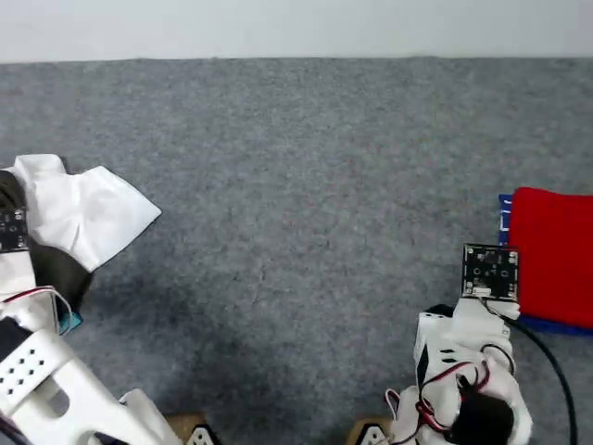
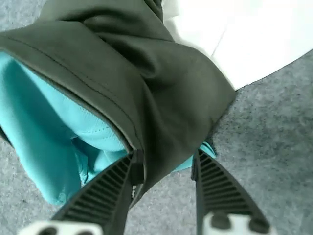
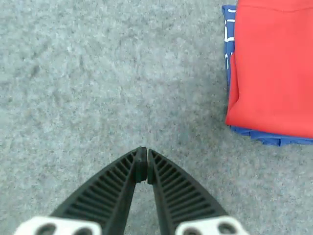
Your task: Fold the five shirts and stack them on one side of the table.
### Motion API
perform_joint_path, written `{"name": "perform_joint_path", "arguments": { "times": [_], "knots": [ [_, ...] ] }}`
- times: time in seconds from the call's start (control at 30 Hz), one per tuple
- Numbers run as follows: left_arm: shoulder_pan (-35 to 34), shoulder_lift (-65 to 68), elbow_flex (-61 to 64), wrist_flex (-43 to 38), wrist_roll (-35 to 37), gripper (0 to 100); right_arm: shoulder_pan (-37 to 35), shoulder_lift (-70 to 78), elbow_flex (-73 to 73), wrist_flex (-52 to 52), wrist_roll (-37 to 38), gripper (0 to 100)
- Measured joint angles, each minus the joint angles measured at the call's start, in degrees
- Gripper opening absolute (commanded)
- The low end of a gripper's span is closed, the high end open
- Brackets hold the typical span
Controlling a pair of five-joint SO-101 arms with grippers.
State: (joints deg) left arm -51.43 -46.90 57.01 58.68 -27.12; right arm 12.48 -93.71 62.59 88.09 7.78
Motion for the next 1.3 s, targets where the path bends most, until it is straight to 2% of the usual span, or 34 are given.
{"name": "perform_joint_path", "arguments": {
  "times": [0.2, 0.4, 0.53, 0.8, 0.93, 1.2, 1.3],
  "knots": [
    [-0.26, 0.00, 5.27, -5.10, 0.35, 17, 0.00, -1.67, 0.88, -0.44, 0.00, 0.9],
    [-4.92, 0.00, 7.38, -13.27, 2.64, 17, 0.00, -9.32, 2.55, -1.49, 0.09, 0.9],
    [-6.33, 0.00, 9.14, -14.68, 3.08, 17, -1.67, -9.67, 2.64, -1.49, 0.09, 0.9],
    [-10.29, 0.00, 9.23, -14.77, 6.68, 17, -3.16, -9.67, 2.64, -1.49, 0.09, 0.9],
    [-11.43, -1.58, 9.23, -11.78, 6.95, 17, -3.16, -9.67, 2.64, -1.49, 0.09, 0.9],
    [-11.43, -19.87, 9.67, -2.29, 7.21, 18, -3.16, -9.76, 2.64, -1.49, 0.09, 0.9],
    [-10.81, -27.78, 14.68, -1.93, 7.12, 18, -3.16, -9.76, 2.64, -1.49, 0.09, 0.9]
  ]
}}
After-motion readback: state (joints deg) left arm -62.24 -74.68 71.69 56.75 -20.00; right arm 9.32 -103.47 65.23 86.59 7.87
